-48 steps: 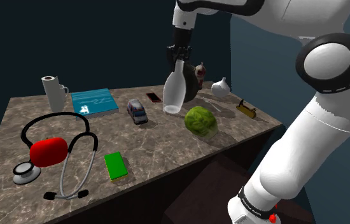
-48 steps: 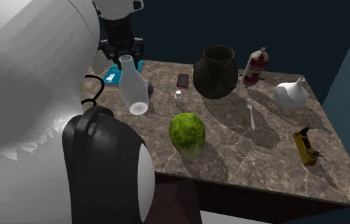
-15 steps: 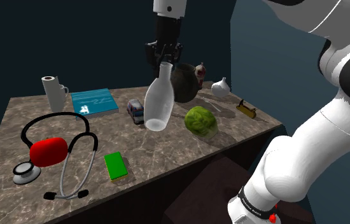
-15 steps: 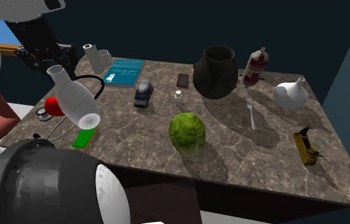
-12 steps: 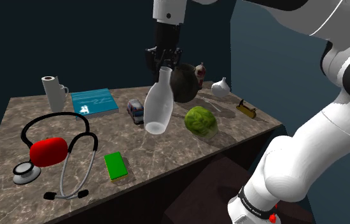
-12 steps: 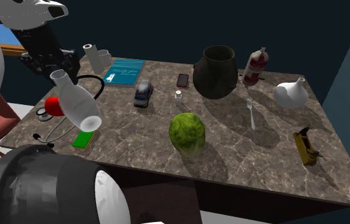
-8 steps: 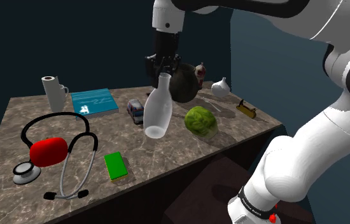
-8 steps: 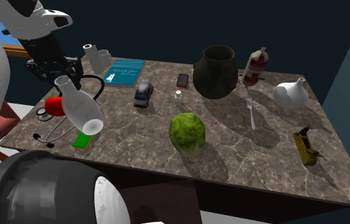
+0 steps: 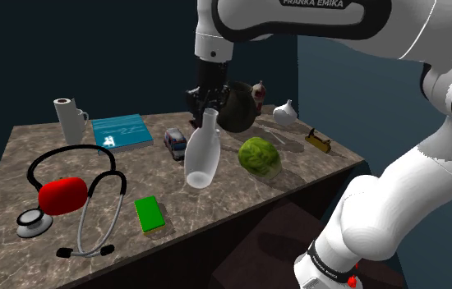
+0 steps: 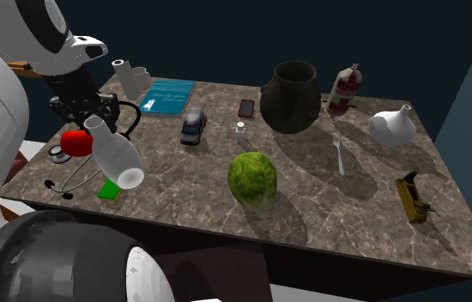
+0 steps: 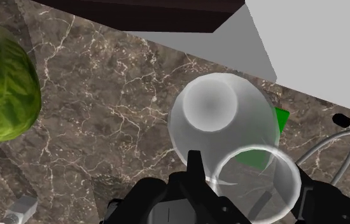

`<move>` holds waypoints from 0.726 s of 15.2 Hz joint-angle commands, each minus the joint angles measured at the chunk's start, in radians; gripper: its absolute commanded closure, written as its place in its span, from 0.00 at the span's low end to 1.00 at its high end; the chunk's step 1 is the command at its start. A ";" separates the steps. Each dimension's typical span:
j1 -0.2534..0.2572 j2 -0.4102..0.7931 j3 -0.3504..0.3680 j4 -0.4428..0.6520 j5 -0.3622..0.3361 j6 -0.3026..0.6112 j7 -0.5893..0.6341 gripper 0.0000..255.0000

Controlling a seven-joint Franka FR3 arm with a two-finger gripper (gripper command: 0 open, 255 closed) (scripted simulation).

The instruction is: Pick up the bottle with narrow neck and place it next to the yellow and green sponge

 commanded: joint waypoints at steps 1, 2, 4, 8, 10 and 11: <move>0.001 -0.006 0.001 -0.035 0.001 0.030 0.000 1.00; 0.001 -0.007 0.001 -0.049 0.002 0.044 0.000 1.00; 0.001 -0.008 0.002 -0.077 0.002 0.070 -0.001 1.00; 0.002 -0.008 0.003 -0.131 0.003 0.124 -0.002 1.00; 0.003 -0.007 0.004 -0.157 0.004 0.151 -0.002 1.00; 0.003 -0.006 0.004 -0.170 0.004 0.165 -0.002 1.00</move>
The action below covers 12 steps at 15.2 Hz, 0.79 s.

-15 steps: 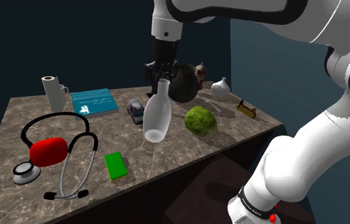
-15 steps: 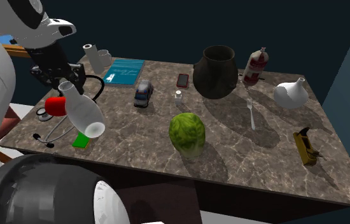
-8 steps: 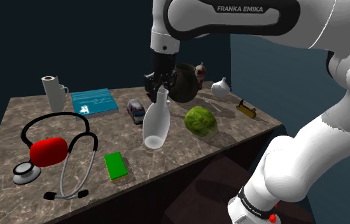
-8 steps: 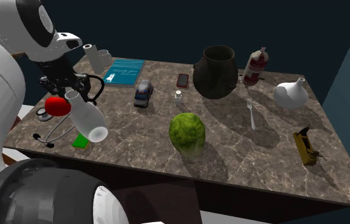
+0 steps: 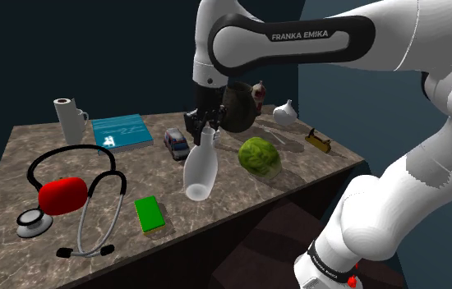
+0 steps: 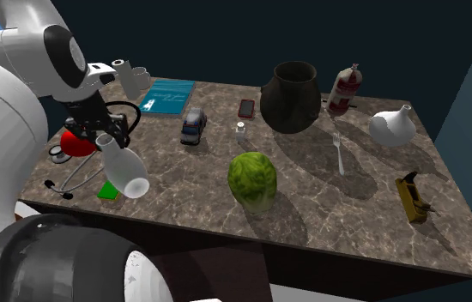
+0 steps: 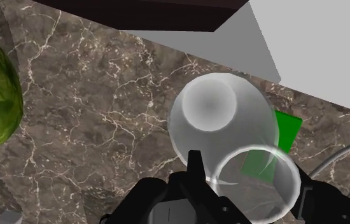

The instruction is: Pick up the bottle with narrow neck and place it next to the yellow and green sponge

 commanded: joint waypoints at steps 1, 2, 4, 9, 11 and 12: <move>0.000 0.003 0.000 -0.026 0.000 0.031 -0.001 1.00; 0.000 0.005 0.001 -0.038 0.000 0.044 -0.001 1.00; 0.000 0.008 0.002 -0.062 0.000 0.071 -0.001 1.00; 0.001 0.021 0.004 -0.118 0.000 0.139 -0.001 1.00; 0.001 0.027 0.005 -0.139 0.000 0.166 0.000 1.00; 0.001 0.031 0.006 -0.149 -0.001 0.180 0.000 1.00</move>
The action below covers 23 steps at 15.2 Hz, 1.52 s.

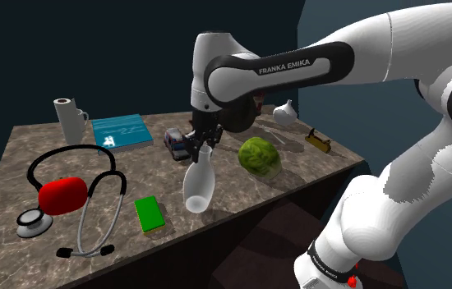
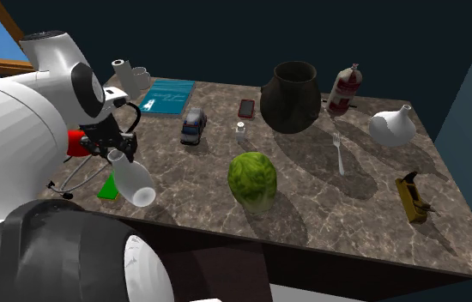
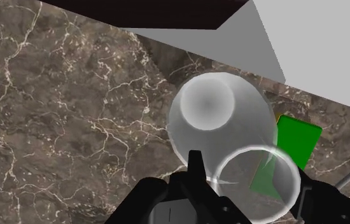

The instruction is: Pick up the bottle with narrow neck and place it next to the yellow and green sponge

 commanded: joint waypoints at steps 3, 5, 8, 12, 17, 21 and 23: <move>0.001 0.014 0.003 -0.041 -0.001 0.056 0.002 1.00; 0.001 0.026 0.004 -0.064 -0.002 0.091 0.003 1.00; 0.001 0.026 0.004 -0.064 -0.002 0.091 0.003 1.00; 0.001 0.026 0.004 -0.064 -0.002 0.091 0.003 1.00; 0.001 0.026 0.004 -0.064 -0.002 0.091 0.003 0.00; 0.000 0.007 0.001 -0.014 0.000 0.022 0.001 0.00; -0.001 -0.006 -0.001 0.035 0.000 -0.039 0.000 0.00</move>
